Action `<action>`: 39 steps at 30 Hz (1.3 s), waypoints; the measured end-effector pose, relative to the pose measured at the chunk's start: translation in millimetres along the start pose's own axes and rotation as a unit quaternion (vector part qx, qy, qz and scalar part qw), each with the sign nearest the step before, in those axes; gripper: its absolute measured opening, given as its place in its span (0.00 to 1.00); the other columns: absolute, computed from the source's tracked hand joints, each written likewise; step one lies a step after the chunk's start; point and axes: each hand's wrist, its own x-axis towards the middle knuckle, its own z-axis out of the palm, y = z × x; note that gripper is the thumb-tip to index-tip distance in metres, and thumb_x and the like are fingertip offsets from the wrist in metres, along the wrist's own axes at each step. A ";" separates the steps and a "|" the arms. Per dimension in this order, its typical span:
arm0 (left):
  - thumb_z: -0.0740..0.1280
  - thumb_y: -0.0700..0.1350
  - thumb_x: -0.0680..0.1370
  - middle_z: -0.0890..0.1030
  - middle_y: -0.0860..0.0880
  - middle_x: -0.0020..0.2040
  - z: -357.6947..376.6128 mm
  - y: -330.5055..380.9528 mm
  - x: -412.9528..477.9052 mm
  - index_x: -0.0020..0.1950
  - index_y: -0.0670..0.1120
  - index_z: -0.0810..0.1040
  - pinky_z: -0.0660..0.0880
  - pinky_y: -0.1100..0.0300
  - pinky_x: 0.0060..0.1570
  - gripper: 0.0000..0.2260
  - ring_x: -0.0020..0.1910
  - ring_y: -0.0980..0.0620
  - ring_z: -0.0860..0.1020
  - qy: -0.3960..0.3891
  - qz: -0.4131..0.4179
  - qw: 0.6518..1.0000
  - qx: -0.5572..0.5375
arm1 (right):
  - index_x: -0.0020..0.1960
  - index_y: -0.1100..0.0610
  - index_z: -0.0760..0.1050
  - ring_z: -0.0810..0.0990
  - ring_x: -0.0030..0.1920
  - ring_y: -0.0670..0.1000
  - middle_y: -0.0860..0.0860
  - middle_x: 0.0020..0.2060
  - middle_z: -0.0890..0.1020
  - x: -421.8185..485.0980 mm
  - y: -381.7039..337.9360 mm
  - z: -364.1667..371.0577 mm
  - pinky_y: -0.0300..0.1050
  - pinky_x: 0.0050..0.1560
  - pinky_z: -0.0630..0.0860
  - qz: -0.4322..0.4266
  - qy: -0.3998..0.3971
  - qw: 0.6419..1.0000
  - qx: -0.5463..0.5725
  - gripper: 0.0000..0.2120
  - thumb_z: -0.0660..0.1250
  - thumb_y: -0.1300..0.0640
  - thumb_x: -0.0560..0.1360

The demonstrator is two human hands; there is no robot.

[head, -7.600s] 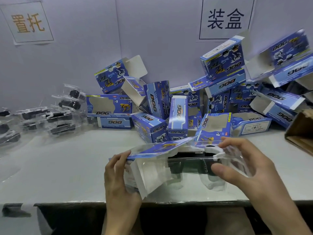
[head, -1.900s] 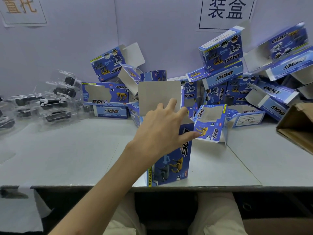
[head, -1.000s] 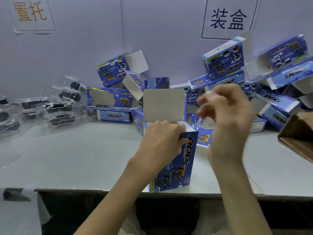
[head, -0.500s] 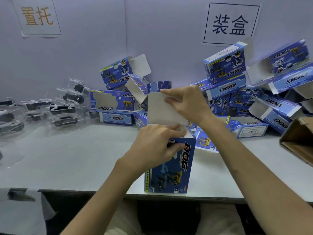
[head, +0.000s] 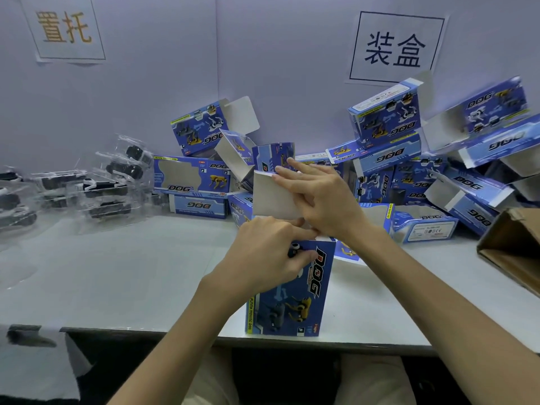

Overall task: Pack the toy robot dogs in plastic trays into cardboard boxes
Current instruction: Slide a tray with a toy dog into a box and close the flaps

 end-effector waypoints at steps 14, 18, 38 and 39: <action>0.64 0.60 0.79 0.84 0.54 0.45 -2.0 3.9 -2.3 0.59 0.59 0.82 0.65 0.60 0.42 0.13 0.47 0.51 0.79 -0.006 -0.020 1.000 -0.004 | 0.81 0.49 0.39 0.35 0.78 0.43 0.43 0.78 0.37 -11.5 1.8 -14.9 0.57 0.77 0.33 -0.004 -0.246 0.957 -0.152 0.29 0.43 0.43 0.84; 0.63 0.60 0.79 0.83 0.56 0.54 -1.8 2.5 -2.3 0.64 0.59 0.79 0.74 0.56 0.50 0.15 0.54 0.50 0.79 -0.020 -0.024 1.000 0.003 | 0.74 0.49 0.70 0.70 0.72 0.44 0.46 0.72 0.73 4.9 -1.5 -23.2 0.44 0.76 0.48 0.008 -0.120 0.991 -0.052 0.20 0.56 0.48 0.84; 0.65 0.57 0.78 0.81 0.58 0.59 3.8 1.3 -4.9 0.62 0.56 0.79 0.78 0.51 0.45 0.15 0.52 0.48 0.80 0.028 0.005 1.000 -0.009 | 0.32 0.60 0.73 0.62 0.29 0.49 0.56 0.27 0.67 67.2 1.3 -19.4 0.40 0.29 0.61 0.139 -0.283 0.945 0.086 0.25 0.63 0.45 0.81; 0.65 0.57 0.78 0.81 0.58 0.58 3.4 1.2 -5.0 0.62 0.56 0.79 0.78 0.51 0.44 0.14 0.52 0.48 0.80 0.030 0.008 0.999 -0.007 | 0.29 0.57 0.68 0.60 0.27 0.49 0.52 0.25 0.64 66.7 -0.3 -20.0 0.39 0.29 0.59 0.128 -0.277 0.949 0.077 0.26 0.64 0.46 0.81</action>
